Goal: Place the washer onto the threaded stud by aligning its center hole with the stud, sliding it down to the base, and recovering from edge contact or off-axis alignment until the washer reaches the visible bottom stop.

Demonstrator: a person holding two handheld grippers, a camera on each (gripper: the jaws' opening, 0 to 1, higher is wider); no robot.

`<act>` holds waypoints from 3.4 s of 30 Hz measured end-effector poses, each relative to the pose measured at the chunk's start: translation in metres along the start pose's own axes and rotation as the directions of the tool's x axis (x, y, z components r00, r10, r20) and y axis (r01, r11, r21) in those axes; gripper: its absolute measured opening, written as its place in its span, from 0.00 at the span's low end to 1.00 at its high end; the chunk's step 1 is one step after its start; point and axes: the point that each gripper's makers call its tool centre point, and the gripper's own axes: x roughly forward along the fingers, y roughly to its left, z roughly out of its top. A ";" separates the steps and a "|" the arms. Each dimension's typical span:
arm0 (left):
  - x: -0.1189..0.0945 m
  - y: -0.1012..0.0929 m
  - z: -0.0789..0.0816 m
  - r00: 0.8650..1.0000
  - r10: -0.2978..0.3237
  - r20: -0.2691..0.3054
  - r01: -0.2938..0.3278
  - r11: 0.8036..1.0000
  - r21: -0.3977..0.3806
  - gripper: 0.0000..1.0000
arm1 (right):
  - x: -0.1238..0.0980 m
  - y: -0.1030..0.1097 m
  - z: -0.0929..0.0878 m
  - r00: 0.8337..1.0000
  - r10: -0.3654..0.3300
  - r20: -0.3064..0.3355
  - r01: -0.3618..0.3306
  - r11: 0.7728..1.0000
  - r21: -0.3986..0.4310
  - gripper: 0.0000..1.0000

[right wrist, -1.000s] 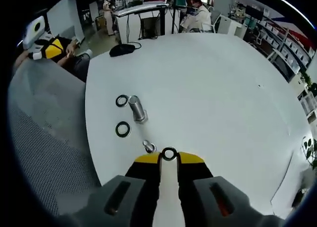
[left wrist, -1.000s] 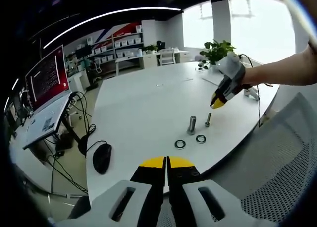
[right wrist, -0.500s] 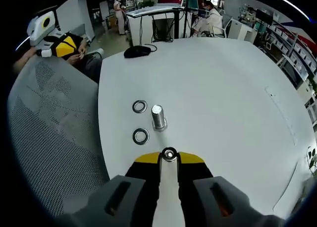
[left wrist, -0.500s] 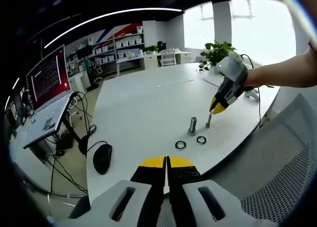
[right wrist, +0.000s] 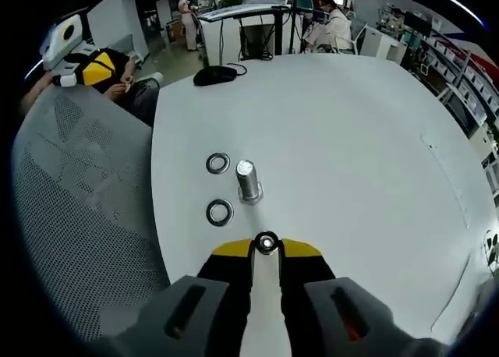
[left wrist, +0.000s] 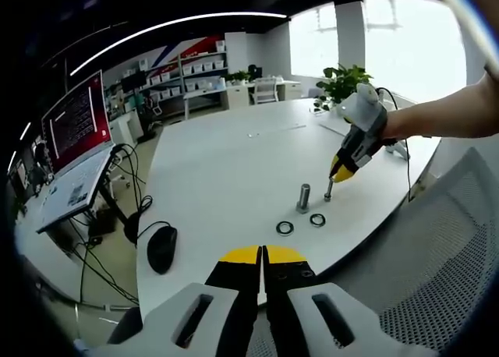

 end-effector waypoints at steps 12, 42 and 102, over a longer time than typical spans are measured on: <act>0.000 0.000 0.000 1.000 0.000 -0.002 0.000 1.000 0.000 0.00 | 0.007 -0.002 -0.004 0.999 0.002 -0.032 -0.002 1.000 0.004 0.14; -0.001 0.001 0.001 1.000 0.003 0.009 -0.003 1.000 -0.001 0.00 | 0.015 0.006 -0.003 0.995 -0.055 -0.086 0.044 0.991 -0.125 0.32; -0.004 -0.001 0.000 1.000 -0.008 0.015 0.008 1.000 -0.002 0.00 | -0.169 0.109 -0.029 0.877 -0.263 0.403 0.033 0.869 0.494 0.34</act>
